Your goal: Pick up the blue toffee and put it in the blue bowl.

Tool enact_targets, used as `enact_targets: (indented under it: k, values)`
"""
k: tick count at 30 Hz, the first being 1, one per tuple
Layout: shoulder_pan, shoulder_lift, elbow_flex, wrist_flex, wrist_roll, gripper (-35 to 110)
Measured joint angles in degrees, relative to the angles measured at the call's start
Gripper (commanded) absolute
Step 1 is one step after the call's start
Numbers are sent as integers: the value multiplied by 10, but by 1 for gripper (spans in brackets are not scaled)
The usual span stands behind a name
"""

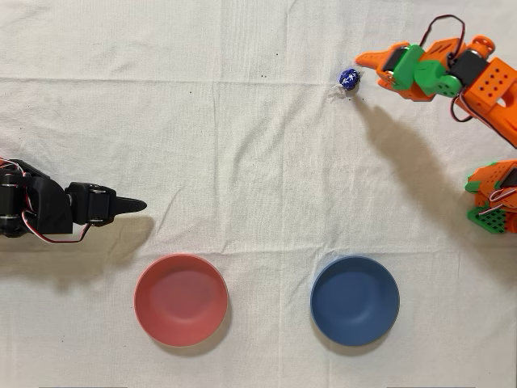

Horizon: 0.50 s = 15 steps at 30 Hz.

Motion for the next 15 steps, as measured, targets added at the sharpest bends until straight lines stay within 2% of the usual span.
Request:
enact_targets:
  k: [15]
  values:
    - [-12, -91, -1, -50, -1, 38]
